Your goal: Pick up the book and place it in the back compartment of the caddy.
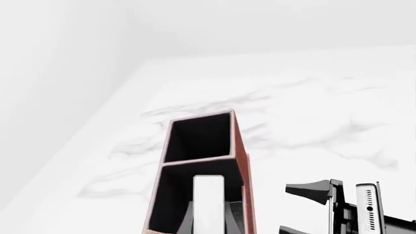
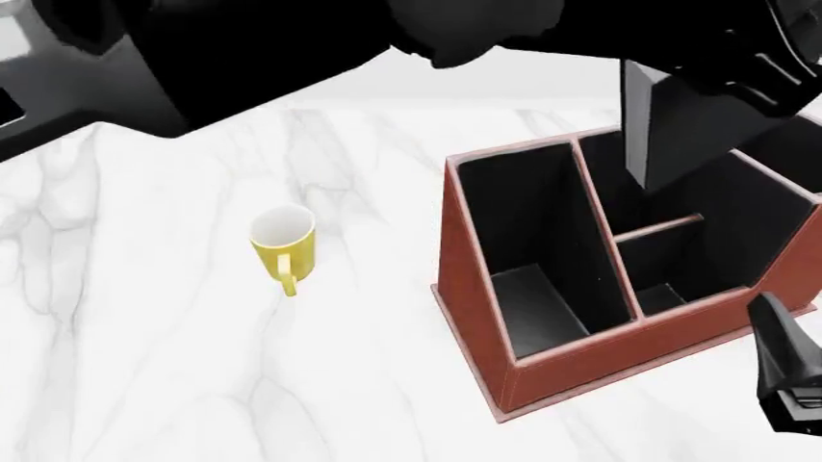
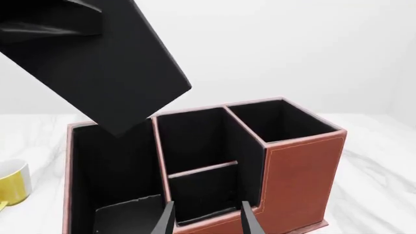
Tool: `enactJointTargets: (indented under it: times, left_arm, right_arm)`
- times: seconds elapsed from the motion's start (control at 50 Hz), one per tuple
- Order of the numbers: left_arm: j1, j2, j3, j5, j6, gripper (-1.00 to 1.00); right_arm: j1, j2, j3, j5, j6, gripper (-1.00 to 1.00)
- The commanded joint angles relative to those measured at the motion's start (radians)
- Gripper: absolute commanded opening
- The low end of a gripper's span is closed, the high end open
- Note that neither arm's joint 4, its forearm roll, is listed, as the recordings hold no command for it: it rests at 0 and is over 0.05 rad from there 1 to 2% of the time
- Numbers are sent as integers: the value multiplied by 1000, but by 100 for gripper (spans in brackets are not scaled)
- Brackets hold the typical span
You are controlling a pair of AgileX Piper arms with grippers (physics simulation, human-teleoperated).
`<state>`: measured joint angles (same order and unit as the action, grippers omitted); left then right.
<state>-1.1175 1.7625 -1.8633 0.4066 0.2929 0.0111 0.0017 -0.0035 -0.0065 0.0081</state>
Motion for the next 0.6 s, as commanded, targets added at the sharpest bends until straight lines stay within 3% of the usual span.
enactJointTargets:
  times: [0.02, 0.36, 0.6]
  left_arm:
    - [-16, 84, -73, -5, 34, -100]
    - [-30, 174, -117, -7, 27, -100]
    - [-30, 202, -47, -68, 16, -100]
  right_arm:
    - [1, 1, 1, 0, 3, 100]
    - [4, 5, 1, 0, 13, 100]
    - [2, 21, 2, -13, 15, 100]
